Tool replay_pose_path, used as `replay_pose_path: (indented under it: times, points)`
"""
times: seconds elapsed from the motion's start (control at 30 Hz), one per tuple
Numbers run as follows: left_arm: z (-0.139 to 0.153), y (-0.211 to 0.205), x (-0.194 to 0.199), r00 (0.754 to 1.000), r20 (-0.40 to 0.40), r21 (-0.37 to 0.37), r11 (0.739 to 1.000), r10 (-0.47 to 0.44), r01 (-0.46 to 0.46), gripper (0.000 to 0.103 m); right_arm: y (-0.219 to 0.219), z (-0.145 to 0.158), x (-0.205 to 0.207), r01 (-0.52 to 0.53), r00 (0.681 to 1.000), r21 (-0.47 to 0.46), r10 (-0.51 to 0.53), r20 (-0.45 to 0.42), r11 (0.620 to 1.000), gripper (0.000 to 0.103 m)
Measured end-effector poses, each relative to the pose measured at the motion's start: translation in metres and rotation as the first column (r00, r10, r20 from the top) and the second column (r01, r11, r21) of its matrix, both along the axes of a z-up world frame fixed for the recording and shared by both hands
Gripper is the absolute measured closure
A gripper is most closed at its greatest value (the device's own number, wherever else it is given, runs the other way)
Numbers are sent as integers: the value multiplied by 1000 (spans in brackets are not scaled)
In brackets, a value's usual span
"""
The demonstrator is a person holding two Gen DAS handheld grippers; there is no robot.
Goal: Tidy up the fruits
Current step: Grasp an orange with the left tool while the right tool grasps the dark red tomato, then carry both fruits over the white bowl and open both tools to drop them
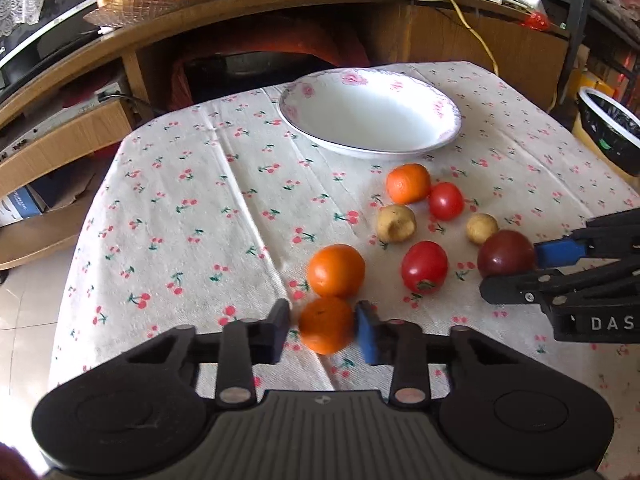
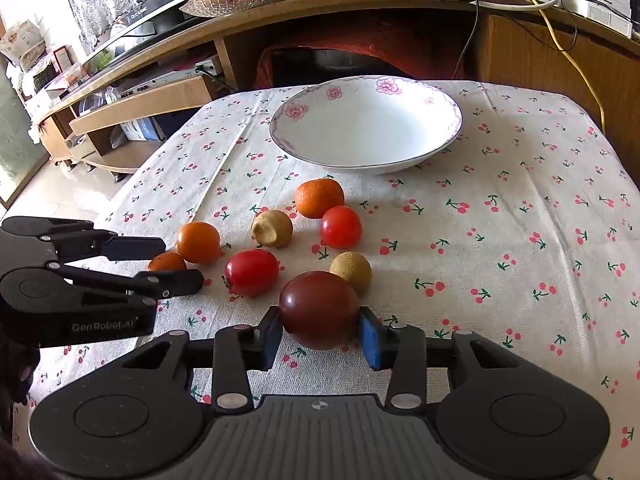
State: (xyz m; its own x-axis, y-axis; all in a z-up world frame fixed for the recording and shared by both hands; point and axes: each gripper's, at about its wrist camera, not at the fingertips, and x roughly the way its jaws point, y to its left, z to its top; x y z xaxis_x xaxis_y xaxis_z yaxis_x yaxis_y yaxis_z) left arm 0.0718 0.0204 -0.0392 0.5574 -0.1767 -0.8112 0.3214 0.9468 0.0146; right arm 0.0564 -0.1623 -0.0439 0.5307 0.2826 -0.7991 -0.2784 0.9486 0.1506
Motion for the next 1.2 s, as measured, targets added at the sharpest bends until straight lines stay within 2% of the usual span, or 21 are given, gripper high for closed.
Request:
replay_pose_path:
  times: [0.1,0.27,0.4,0.57,0.77,0.93,1.2]
  points:
    - [1,-2,-4,1000,-6,26,1000,-11,11,65,-2,1,-2,-4,1000,0,4,-2,1000,68]
    - [8,-1,-7,1000,-8,16,1000,-9,9,66,-6,5,-9,3,1000,-9,-3,2,1000,68]
    - [27,-5,-5,999,27,-10,1000,-19,19,66,-8,13,-15,20,1000,-22,-20,12,1000,68]
    - [47,-16,13,998,59,-82,996,-23,28,66,-9,34,-13,37,999,-30,-36,28,999,68]
    - [48,-38,60,996,84,-96,995,-33,41,66,-12,45,27,20,995,-36,-16,97,999,68]
    - [39,-44,97,996,87,-106,994,-30,39,66,-15,37,66,27,993,-26,-24,118,999,68]
    - [27,-47,118,996,86,-98,995,-17,25,66,-12,20,99,12,993,-62,-5,115,998,68]
